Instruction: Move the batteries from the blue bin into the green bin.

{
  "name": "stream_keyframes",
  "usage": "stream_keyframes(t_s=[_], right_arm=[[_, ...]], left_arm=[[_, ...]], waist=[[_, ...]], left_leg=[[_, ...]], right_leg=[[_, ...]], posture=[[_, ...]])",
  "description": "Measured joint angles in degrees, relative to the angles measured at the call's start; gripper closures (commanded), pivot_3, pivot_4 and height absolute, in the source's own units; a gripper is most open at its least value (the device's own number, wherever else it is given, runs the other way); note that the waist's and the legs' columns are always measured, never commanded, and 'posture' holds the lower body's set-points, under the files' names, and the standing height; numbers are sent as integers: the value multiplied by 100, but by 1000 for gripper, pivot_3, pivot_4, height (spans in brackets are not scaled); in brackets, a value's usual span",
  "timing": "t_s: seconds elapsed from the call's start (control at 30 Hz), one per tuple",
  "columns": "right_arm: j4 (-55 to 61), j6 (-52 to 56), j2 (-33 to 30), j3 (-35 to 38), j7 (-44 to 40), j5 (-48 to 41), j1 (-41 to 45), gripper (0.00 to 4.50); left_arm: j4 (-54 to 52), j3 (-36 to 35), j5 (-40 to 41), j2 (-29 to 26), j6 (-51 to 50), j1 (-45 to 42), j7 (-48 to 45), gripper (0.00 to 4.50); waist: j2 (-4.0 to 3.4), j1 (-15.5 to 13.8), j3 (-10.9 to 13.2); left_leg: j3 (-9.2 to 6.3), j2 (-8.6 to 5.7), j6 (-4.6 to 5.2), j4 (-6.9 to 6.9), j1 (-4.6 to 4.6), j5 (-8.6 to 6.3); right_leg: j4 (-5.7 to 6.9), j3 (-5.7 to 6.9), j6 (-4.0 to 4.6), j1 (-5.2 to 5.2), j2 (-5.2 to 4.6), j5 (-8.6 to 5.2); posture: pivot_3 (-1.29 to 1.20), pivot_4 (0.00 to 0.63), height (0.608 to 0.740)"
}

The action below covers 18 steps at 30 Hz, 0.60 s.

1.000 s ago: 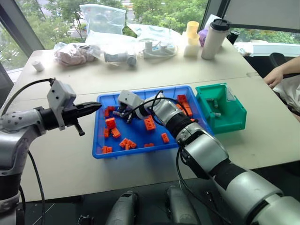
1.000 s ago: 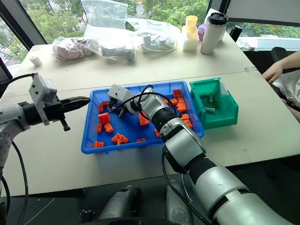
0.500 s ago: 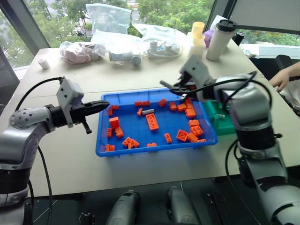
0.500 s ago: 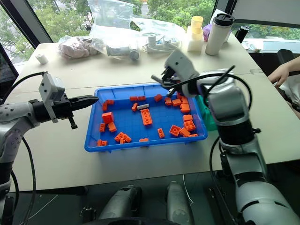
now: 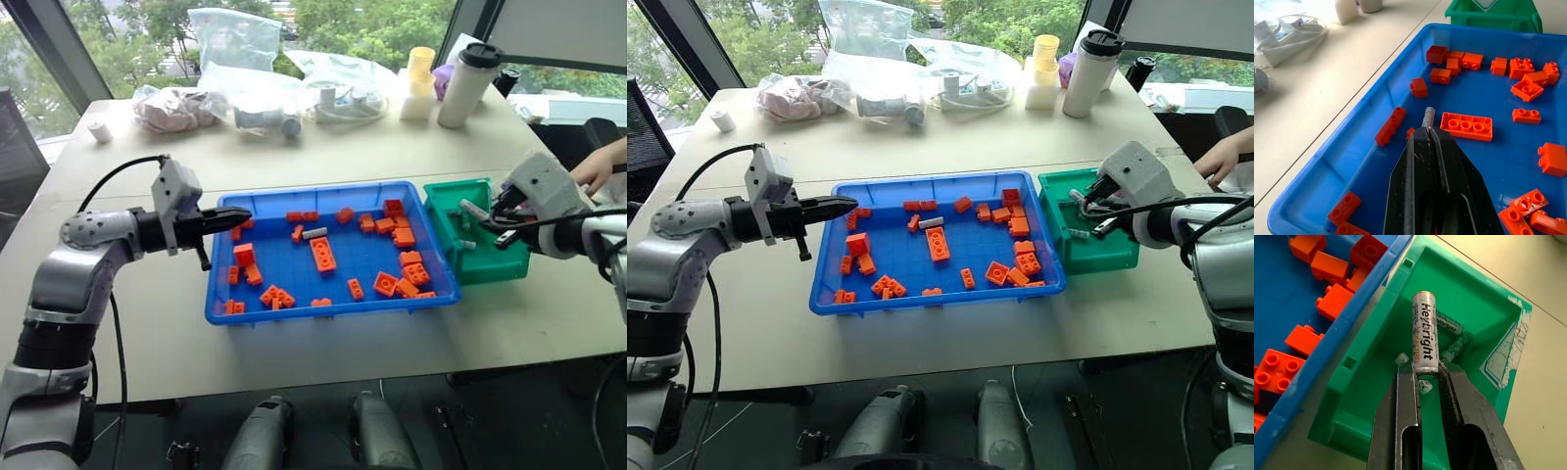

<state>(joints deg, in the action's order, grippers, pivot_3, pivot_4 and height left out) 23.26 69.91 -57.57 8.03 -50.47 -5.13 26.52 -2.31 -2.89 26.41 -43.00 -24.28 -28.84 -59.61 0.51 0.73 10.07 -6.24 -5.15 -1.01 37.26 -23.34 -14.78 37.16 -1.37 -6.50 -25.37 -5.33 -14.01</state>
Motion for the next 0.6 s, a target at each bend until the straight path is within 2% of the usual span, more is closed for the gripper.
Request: stream_keyframes(t_s=[0.13, 0.23, 0.27, 0.33, 0.43, 0.6], right_arm=[[-144, -211, -18, 75, 122, -104, -188, 2120], [-239, -354, -14, 67, 216, -236, 0, 493], [-244, -365, -2, 47, 232, -298, 150, 76], [-232, -346, 121, 3, 226, -503, 580, 76], [-35, -386, 652, -272, 109, -962, 1209, 76], [-264, -681, 1709, -1579, 22, -1271, 1721, 76]], left_arm=[[17, 35, -92, 31, 90, -24, -37, 4500], [16, 36, -97, 33, 98, -22, -54, 4500], [16, 36, -98, 36, 99, -22, -52, 4500], [5, 29, -97, 43, 98, -11, -46, 4500], [-27, 27, -87, 56, 85, -8, -18, 4500], [-90, 7, -73, 59, -4, -10, -8, 4500]], waist=[[0, -5, 0], [-1, 0, 0], [-1, 7, 0], [-1, 15, 0], [0, 22, 0], [1, 5, 0]], left_leg=[[1, -2, 0, 2, 0, 0], [0, -1, 0, 1, 0, 0], [0, -1, 0, 1, 0, 0], [-1, 1, 0, 0, 1, 0], [-5, 4, 0, -2, 2, 0], [-7, 0, -2, 4, 0, 1]], right_leg=[[0, 0, 0, 1, 0, 0], [1, 0, 0, 0, 0, 0], [0, 0, 0, 0, 0, 0], [0, 0, 0, 0, 1, 0], [-1, 1, 0, 0, 4, 0], [0, 2, 0, 1, 8, 0]], posture=[[0, 150, 740], [0, 150, 740], [0, 150, 740], [0, 150, 740], [0, 150, 740], [0, 150, 740]])
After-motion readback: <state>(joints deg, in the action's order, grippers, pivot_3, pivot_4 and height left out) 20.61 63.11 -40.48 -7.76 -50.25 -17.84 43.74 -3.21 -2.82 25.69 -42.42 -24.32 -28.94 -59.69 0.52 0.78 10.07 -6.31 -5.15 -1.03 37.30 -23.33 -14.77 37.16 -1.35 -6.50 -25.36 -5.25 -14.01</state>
